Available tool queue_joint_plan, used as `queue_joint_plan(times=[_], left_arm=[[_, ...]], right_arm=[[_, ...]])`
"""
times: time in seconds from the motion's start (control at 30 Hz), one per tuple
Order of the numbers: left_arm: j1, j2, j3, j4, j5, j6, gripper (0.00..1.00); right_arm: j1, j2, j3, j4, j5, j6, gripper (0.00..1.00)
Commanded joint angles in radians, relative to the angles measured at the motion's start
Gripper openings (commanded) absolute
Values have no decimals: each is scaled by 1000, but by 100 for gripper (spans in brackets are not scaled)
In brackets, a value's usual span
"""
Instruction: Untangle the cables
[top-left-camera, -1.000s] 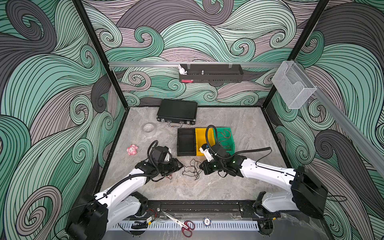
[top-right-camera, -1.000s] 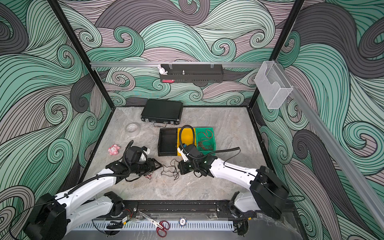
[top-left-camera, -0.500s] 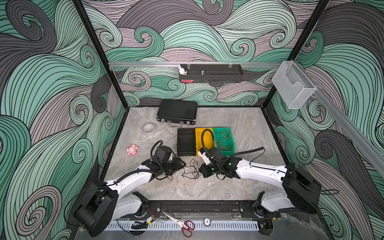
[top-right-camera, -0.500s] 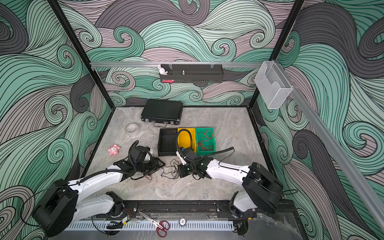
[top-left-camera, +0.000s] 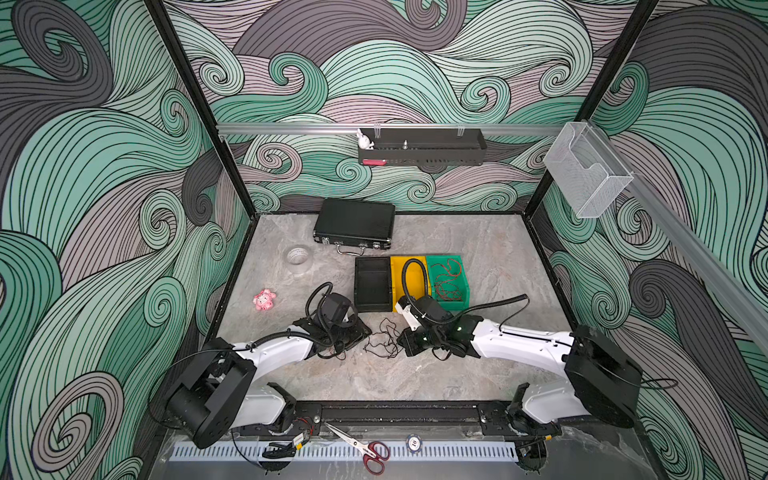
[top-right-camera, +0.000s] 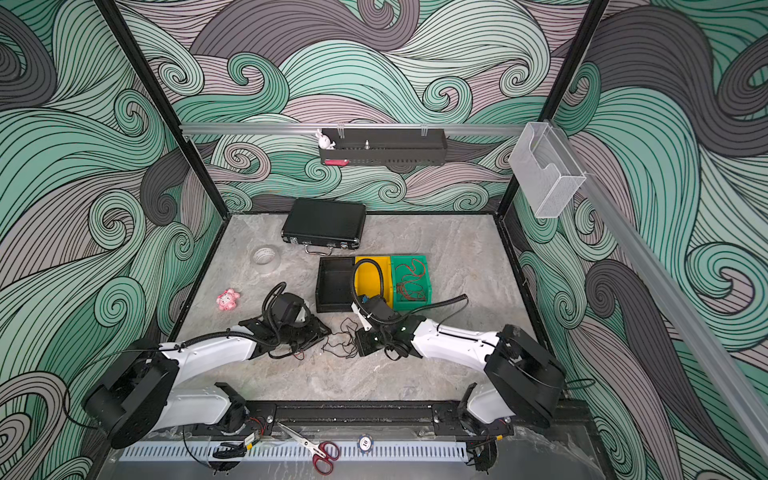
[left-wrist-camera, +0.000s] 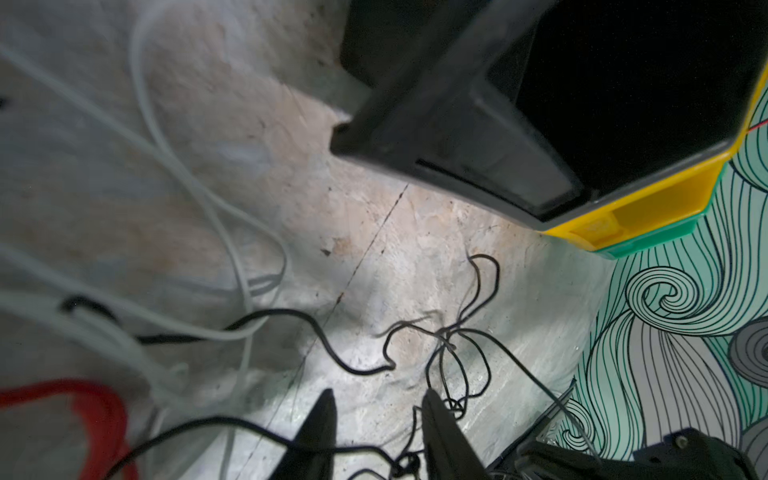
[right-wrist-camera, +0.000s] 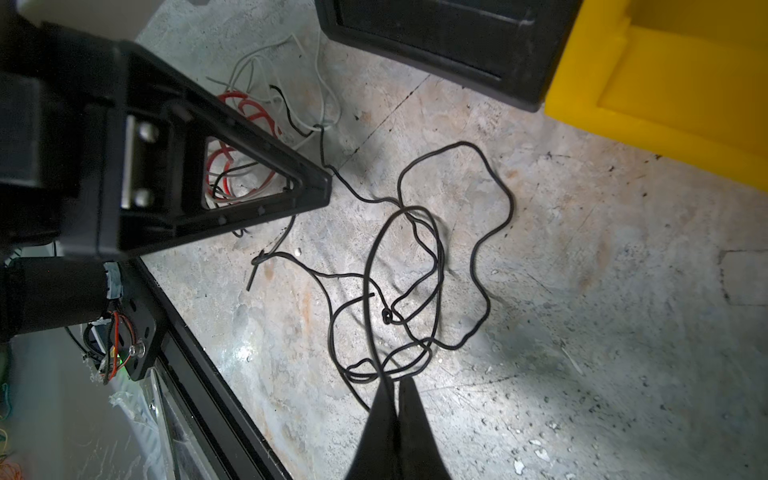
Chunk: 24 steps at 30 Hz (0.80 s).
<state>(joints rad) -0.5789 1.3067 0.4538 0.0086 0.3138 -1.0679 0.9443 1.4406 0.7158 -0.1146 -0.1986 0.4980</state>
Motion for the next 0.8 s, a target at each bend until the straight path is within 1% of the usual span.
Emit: queue_joint_plan(times=[0.0, 0.03, 0.17, 0.23, 0.37, 0.53, 0.63, 0.77], left_arm=[[-9, 12, 9, 19, -25, -10, 24], [-9, 12, 9, 15, -28, -12, 19], [-9, 6, 13, -5, -31, -10, 4], [-9, -9, 14, -23, -43, -5, 0], [-7, -70, 24, -88, -83, 16, 0], [0, -154, 45, -201, -154, 38, 0], [17, -198, 43, -236, -171, 45, 0], [37, -240, 48, -272, -179, 61, 0]], right_arm=[[6, -8, 13, 5, 6, -11, 7], [6, -8, 10, 7, 4, -10, 8], [5, -31, -7, 7, 2, -5, 9], [5, -55, -21, 3, 20, 0, 8], [4, -124, -48, -31, 65, 5, 7], [-14, -245, -82, -104, 127, 4, 5], [-55, -303, -96, -169, 158, 2, 5], [-142, -392, -121, -239, 179, 5, 4]])
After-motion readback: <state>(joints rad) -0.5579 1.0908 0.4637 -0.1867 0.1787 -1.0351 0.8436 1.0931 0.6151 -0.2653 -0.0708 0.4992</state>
